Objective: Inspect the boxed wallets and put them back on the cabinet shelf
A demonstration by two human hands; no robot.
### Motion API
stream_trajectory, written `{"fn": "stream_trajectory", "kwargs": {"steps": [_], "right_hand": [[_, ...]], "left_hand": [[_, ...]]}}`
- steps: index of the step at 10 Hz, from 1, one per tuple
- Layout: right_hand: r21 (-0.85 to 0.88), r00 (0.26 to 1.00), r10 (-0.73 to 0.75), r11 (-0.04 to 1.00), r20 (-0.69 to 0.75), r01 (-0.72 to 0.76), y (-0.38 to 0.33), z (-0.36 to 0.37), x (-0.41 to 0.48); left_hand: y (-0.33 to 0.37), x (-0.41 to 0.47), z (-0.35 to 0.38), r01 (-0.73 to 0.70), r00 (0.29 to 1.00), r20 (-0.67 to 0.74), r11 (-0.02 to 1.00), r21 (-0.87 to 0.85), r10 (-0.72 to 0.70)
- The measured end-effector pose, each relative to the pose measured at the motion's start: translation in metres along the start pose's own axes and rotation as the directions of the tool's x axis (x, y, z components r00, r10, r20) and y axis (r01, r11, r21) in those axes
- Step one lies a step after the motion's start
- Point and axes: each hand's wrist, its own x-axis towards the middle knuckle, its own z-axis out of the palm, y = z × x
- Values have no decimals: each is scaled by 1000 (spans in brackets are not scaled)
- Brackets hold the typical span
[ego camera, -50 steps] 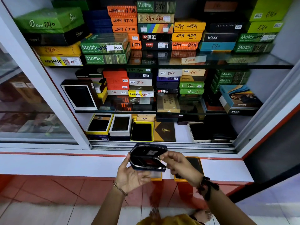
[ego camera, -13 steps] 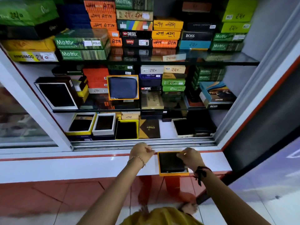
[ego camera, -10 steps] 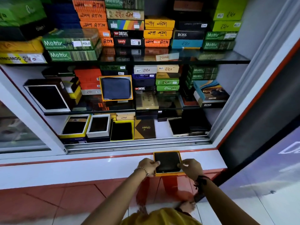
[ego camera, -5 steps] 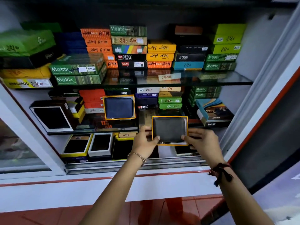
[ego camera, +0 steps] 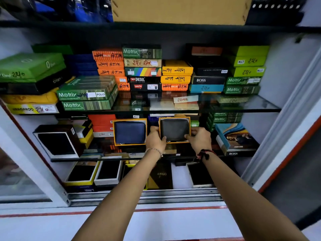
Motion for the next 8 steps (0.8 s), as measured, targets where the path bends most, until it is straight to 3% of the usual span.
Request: {"fn": "stream_trajectory", "kwargs": {"steps": [3, 6, 8], "right_hand": [[26, 999, -34, 999, 1, 34, 10, 6, -5], [47, 999, -28, 999, 29, 27, 10, 0, -15], [-22, 993, -105, 994, -55, 104, 1, -11, -34]], "left_hand": [[-1, -4, 9, -69, 994, -77, 997, 36, 72], [-1, -10, 9, -65, 997, -39, 994, 93, 69], [3, -28, -1, -183, 971, -135, 977, 114, 198]]}}
